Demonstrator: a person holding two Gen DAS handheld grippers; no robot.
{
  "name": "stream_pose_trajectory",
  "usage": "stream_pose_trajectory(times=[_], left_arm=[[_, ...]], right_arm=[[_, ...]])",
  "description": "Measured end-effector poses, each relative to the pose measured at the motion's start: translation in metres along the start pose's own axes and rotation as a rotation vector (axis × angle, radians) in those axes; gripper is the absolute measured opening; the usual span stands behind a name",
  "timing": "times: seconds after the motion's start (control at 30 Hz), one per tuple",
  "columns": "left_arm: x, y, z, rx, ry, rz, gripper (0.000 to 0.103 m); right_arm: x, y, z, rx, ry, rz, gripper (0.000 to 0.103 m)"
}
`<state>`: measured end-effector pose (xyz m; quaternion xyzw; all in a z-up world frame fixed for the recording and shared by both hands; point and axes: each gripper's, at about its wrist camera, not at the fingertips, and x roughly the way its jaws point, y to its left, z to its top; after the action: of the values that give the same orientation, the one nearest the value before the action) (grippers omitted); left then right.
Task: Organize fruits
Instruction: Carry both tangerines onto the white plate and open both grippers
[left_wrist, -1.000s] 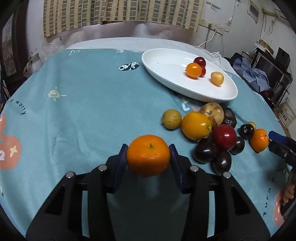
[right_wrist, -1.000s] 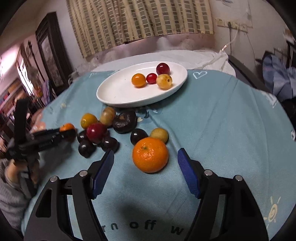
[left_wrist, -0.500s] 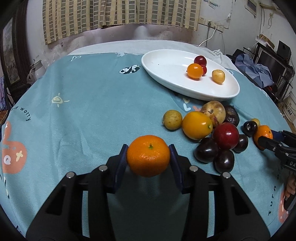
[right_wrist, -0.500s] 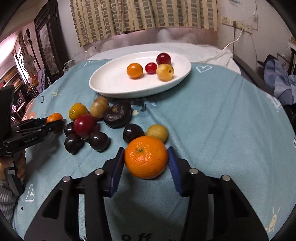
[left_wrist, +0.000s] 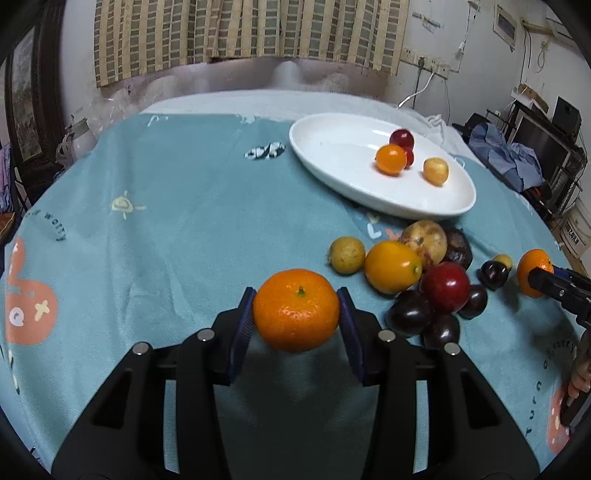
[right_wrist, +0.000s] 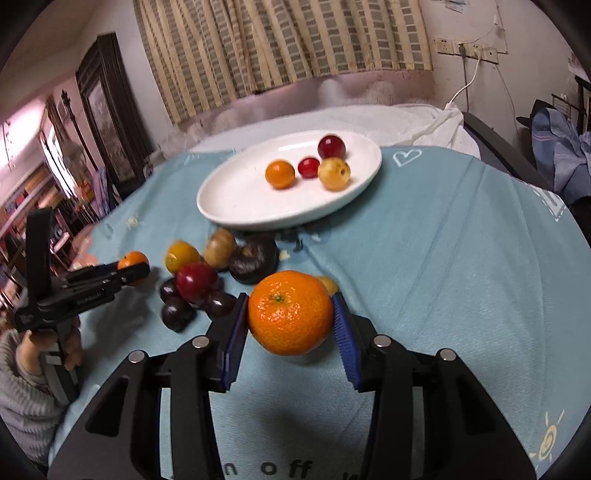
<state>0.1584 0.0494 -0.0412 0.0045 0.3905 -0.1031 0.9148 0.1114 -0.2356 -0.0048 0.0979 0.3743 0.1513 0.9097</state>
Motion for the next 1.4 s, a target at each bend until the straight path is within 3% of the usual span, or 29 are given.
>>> stream_pose_trajectory(times=[0.13, 0.27, 0.4, 0.6, 0.63, 0.67, 0.7, 0.83, 0.93, 1.23, 1.4], left_arm=[[-0.003, -0.015, 0.024, 0.027, -0.021, -0.021, 0.045], [0.014, -0.040, 0.056, 0.073, -0.021, -0.027, 0.045], [0.041, -0.058, 0.086, 0.069, -0.016, -0.061, 0.045], [0.080, -0.065, 0.110, 0.052, 0.013, -0.091, 0.047], [0.084, -0.065, 0.110, 0.046, 0.012, -0.092, 0.052], [0.086, -0.064, 0.109, 0.040, 0.005, -0.089, 0.067], [0.086, -0.062, 0.107, 0.038, -0.002, -0.085, 0.072], [0.076, -0.054, 0.106, 0.034, -0.018, -0.084, 0.073], [0.055, -0.042, 0.100, 0.021, -0.056, -0.048, 0.085], [0.015, -0.022, 0.031, 0.050, -0.051, 0.033, 0.087], [0.012, -0.031, 0.021, 0.100, -0.067, 0.047, 0.087]], right_arm=[[-0.006, -0.001, 0.022, 0.027, -0.019, 0.052, 0.045], [0.006, 0.007, 0.056, -0.014, -0.019, 0.030, 0.045], [0.038, 0.009, 0.083, -0.023, -0.002, 0.026, 0.045], [0.088, 0.006, 0.096, -0.013, 0.053, 0.026, 0.049], [0.091, 0.003, 0.095, -0.002, 0.041, 0.023, 0.065], [0.090, 0.002, 0.093, 0.002, 0.024, 0.018, 0.067], [0.088, 0.000, 0.093, 0.000, 0.006, 0.009, 0.067], [0.070, -0.008, 0.095, 0.037, -0.033, 0.015, 0.067], [0.048, -0.009, 0.091, 0.060, -0.033, 0.042, 0.068], [0.004, -0.016, 0.030, 0.091, -0.051, 0.066, 0.068], [0.003, -0.010, 0.023, 0.072, -0.040, 0.059, 0.068]])
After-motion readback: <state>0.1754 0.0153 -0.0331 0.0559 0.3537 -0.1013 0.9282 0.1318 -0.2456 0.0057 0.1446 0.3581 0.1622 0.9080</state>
